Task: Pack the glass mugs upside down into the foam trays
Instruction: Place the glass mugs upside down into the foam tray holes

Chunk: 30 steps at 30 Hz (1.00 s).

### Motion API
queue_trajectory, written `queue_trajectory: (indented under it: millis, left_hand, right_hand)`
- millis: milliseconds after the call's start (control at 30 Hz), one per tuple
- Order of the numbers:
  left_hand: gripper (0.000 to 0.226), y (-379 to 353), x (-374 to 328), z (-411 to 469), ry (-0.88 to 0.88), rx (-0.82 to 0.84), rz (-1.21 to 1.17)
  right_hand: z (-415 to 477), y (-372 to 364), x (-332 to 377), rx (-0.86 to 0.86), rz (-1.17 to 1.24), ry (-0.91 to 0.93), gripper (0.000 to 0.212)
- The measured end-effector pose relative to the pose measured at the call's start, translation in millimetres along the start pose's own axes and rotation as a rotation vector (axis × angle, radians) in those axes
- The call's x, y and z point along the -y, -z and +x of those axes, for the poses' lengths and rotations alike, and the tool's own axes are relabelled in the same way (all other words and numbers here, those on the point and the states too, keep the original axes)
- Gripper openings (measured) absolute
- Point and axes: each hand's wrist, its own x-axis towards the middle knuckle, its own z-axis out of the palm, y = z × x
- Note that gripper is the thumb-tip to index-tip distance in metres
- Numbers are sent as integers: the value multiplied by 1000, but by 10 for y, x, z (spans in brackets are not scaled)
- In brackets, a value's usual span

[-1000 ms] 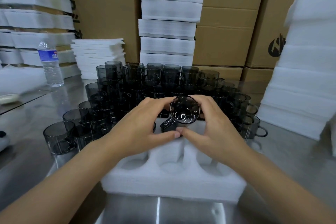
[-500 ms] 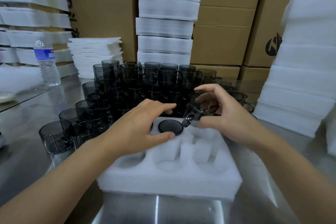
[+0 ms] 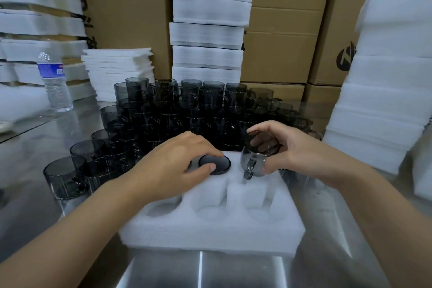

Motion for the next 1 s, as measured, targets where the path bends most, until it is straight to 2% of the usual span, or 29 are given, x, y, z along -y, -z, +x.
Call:
queue_trajectory:
  millis: [100, 233, 500, 567, 633, 667, 733, 800, 867, 1000]
  left_hand:
    - [28, 1, 11, 2, -9, 11, 4]
    - [35, 3, 2, 3, -3, 21, 16]
    - [34, 5, 1, -1, -3, 28, 15]
    - [34, 3, -1, 1, -5, 30, 12]
    - [33, 6, 0, 3, -10, 29, 19]
    - [30, 8, 4, 4, -13, 33, 23]
    - [26, 14, 11, -1, -23, 41, 27]
    - [25, 11, 12, -2, -33, 37, 31]
    - [25, 2, 8, 4, -30, 37, 38]
    - [26, -8, 11, 12, -24, 48, 39]
  right_hand:
    - [38, -30, -40, 17, -40, -12, 62]
    - [50, -43, -75, 34, -90, -20, 61]
    - [28, -14, -81, 87, -172, -65, 60]
    - [17, -24, -69, 74, -150, -77, 70]
    - [10, -78, -37, -22, -113, -43, 90]
    - [9, -124, -15, -79, -135, 0, 93]
    - [10, -240, 25, -155, -268, 99, 87]
    - [12, -345, 41, -164, -432, 163, 72]
    - [24, -408, 14, -123, -525, 167, 55]
    - [35, -449, -21, -30, -553, 94, 47]
